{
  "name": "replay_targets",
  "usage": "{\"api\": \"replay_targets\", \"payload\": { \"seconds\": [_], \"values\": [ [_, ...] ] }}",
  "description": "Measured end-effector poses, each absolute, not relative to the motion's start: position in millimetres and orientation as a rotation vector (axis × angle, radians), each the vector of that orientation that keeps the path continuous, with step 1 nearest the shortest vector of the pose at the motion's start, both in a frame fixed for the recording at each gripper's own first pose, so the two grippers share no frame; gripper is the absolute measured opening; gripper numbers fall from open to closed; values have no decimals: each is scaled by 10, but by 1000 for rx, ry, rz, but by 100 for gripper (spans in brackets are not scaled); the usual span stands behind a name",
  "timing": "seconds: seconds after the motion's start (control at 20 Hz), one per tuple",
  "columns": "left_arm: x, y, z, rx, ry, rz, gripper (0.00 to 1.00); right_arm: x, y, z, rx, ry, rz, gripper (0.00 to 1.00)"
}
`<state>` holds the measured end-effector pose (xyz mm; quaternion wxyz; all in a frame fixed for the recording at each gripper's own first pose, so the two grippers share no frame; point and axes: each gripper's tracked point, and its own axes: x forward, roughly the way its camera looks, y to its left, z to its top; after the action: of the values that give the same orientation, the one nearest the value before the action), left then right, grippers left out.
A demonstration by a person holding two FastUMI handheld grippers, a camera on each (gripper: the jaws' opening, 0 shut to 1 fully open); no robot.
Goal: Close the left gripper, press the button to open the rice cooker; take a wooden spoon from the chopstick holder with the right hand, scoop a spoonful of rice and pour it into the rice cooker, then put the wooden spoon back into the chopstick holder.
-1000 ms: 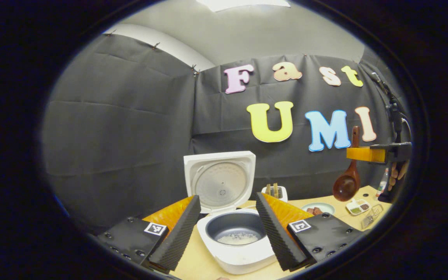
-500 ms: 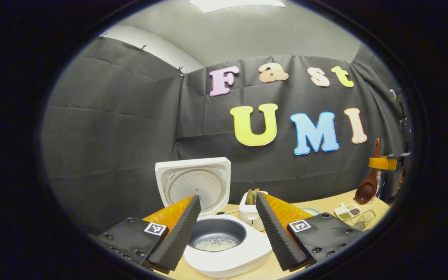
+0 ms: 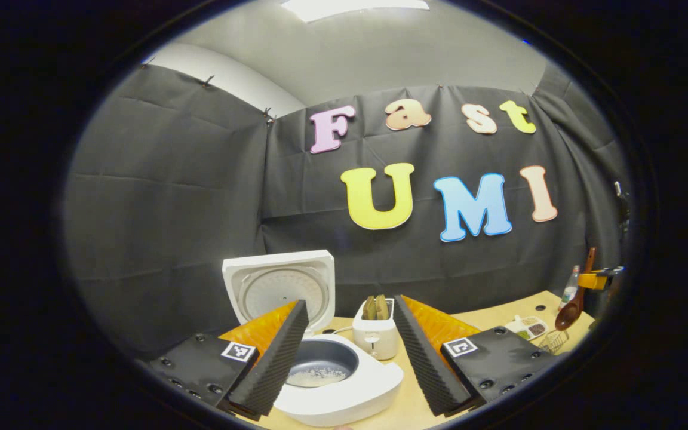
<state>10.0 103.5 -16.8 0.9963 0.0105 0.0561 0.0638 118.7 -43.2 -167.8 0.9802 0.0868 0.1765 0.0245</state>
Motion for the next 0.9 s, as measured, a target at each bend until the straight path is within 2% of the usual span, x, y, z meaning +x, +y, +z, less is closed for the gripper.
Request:
{"api": "replay_targets", "payload": {
  "seconds": [0.3, 0.7, 0.75, 0.8, 0.85, 0.9],
  "values": [
    [36, 1022, -95, 63, 115, 150, 98, 1143, -656, -2180, 225, 429, -32, 12],
    [59, 1082, -112, 47, 119, 174, 93, 1084, -641, -2564, 313, 572, -36, 12],
    [75, 1099, -114, 42, 121, 178, 92, 1086, -634, -2545, 312, 566, -35, 14],
    [95, 1111, -108, 36, 121, 182, 100, 1051, -638, -2538, 302, 564, -35, 18],
    [117, 1127, -99, 30, 120, 183, 100, 1055, -659, -2441, 292, 542, -33, 22],
    [134, 1153, -96, 26, 117, 186, 100, 1037, -650, -2349, 276, 520, -30, 37]
  ]
}}
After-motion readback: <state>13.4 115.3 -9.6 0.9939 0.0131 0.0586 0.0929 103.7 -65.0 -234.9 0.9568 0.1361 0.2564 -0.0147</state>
